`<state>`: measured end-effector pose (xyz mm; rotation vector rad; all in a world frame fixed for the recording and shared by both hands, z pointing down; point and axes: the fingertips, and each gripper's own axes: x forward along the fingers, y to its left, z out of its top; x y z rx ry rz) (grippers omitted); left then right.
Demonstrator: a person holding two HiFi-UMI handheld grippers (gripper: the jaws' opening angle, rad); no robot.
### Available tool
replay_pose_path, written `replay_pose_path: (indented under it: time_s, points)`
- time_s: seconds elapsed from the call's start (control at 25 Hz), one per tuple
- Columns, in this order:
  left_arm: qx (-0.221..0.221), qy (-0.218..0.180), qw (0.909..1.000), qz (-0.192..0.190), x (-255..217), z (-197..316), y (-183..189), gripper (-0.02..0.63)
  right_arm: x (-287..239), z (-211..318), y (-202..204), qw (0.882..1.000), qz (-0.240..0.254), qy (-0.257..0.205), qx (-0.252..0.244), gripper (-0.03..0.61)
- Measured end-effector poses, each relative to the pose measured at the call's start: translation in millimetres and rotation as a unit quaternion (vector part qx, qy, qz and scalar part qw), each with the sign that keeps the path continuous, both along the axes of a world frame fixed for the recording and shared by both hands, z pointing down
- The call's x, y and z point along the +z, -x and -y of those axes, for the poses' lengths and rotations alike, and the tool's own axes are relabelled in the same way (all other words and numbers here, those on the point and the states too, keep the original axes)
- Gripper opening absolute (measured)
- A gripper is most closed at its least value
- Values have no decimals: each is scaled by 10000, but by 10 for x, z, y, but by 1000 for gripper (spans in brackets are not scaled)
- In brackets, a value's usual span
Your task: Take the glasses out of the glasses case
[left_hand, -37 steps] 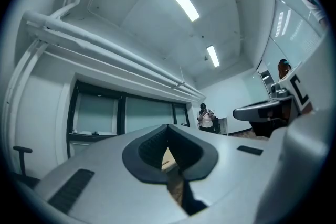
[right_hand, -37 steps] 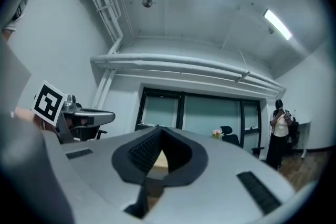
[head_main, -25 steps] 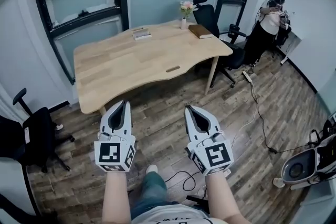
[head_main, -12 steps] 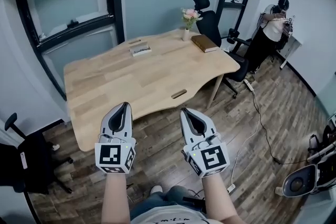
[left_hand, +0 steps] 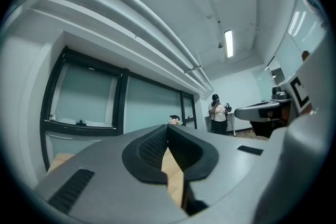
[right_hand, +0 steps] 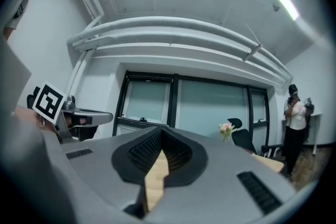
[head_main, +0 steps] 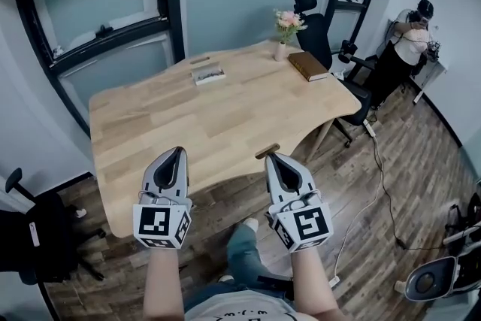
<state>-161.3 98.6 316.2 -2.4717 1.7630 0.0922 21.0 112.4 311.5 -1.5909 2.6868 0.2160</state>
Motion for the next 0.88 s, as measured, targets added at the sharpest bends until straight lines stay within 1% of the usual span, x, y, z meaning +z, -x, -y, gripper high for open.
replay_pose_path:
  time_s: [0.28,0.44,0.48,0.56,0.68,0.76,0.88]
  points:
    - [-102,171,9998,50,45,1107,-94,17,99,1141,-95,9997,46,168,-166,11]
    - [-145,247,9995,-95,11,1776,-194,22,27,1804,-219,9995,75,178,-258,11]
    - [-151,257,9995,-139,15,1932,-214,39,11,1957,-241,9994,69,176,-294,11]
    - [-140,292,9992,-219,49,2226,-253,97,16,2244,-269,9991,38,190,-375,11]
    - [-28,397,9990,-227,137,2576,-334,141,106,2585,-323,9986,6,288,-443,11]
    - [-20,466,9988,-135,182,2769,-335,154,178,2768,-354,9983,6,364,-453,11]
    - [-75,570,9983,25,241,3029,-270,155,277,3023,-383,9978,47,501,-437,11]
